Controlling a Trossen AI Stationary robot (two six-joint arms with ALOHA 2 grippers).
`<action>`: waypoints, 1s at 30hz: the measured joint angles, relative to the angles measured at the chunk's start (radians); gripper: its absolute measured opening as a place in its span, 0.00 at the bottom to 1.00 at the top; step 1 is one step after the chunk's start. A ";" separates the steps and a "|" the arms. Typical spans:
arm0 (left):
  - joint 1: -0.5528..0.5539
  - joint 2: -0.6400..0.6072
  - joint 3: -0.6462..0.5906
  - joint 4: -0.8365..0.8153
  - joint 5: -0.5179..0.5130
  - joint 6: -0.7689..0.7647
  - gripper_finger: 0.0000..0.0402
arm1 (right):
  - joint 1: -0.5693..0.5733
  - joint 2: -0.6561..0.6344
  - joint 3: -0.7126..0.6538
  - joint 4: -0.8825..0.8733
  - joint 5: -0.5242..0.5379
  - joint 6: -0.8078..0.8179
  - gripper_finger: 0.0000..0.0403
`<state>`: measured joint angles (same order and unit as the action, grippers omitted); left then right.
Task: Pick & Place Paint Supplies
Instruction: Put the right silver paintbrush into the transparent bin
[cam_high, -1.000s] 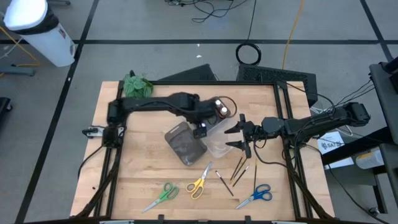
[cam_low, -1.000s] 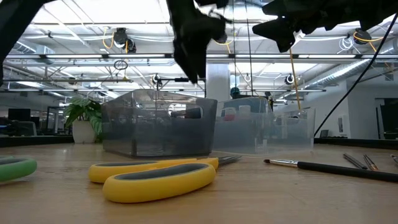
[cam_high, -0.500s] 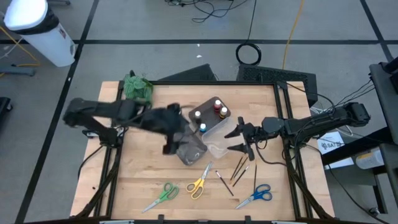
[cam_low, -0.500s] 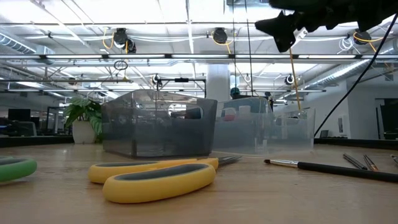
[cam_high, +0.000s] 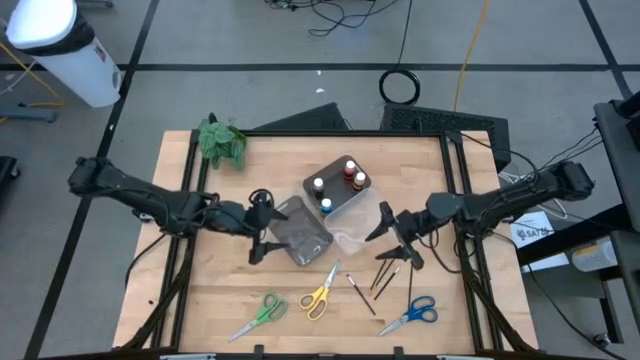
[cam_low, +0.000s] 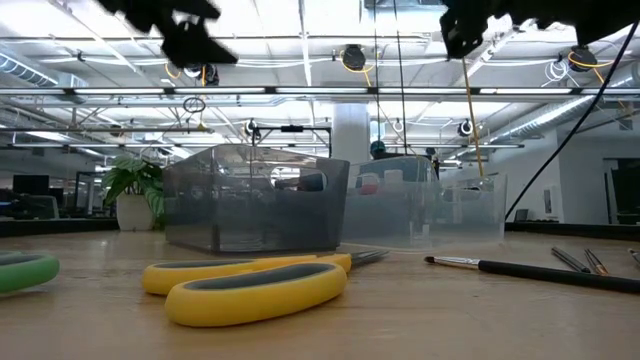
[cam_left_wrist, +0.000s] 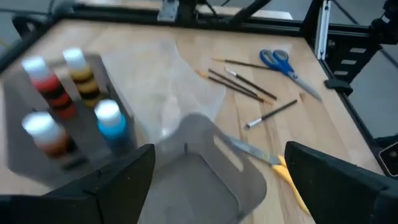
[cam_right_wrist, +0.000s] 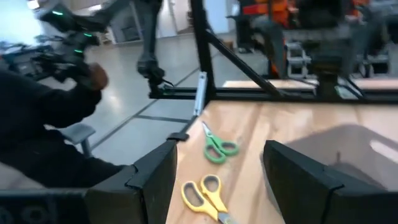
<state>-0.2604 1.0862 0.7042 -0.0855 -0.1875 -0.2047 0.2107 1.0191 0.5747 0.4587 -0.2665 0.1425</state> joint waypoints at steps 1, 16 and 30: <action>0.000 -0.001 -0.034 0.037 0.002 -0.020 0.91 | 0.015 0.000 0.000 0.002 0.000 -0.012 0.56; 0.000 0.053 -0.241 0.382 0.002 -0.107 0.91 | 0.421 0.110 0.057 0.162 0.155 -0.122 0.56; -0.027 0.053 -0.241 0.410 -0.231 -0.243 0.91 | 0.889 0.632 0.630 -0.743 0.839 0.612 0.54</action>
<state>-0.2871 1.1389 0.4633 0.3247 -0.4186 -0.4481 1.0996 1.6512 1.2046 -0.2846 0.5722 0.7543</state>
